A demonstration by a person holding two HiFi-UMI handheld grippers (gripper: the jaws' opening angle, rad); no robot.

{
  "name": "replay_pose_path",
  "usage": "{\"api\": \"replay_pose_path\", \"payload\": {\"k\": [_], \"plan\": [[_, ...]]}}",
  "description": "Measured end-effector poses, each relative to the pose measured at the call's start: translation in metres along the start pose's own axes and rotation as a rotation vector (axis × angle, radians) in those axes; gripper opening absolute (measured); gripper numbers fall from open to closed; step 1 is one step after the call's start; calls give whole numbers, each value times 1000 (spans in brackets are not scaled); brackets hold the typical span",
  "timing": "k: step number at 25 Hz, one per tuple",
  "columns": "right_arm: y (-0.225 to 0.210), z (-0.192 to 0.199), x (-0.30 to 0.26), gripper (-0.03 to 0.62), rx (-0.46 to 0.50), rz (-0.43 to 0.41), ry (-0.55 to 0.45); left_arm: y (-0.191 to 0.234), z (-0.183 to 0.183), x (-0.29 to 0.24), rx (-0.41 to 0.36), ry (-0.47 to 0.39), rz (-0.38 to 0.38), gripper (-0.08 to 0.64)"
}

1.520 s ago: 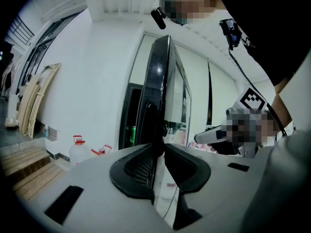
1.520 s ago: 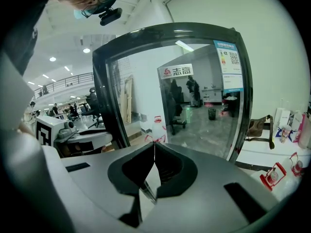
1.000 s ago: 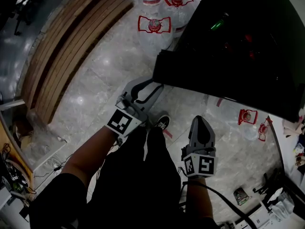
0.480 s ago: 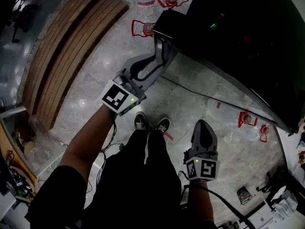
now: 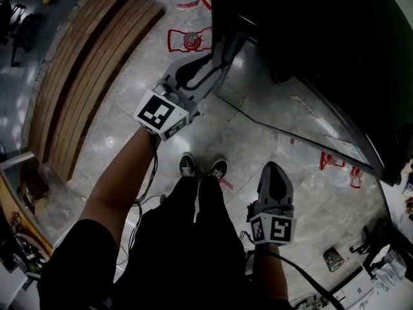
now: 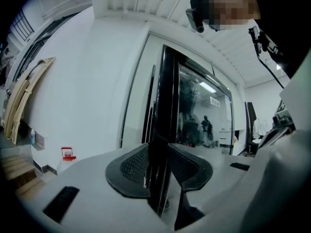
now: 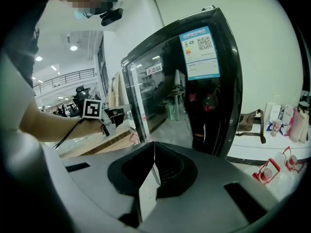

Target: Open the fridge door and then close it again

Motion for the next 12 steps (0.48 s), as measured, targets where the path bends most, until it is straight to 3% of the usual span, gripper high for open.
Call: {"api": "replay_pose_path", "payload": {"k": [12], "plan": [[-7,3,6,15,-20,32,-16,7,2,-24,1,-10,-84,109]]}}
Point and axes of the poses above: the fingertips, and each gripper's own axes: x backward along the fingers, y to its left, z out of its underside, the point moved 6 cm from there along x, backward along the fingers, and after that the axes turned 12 degrees about -x, right-handed, at the moved point
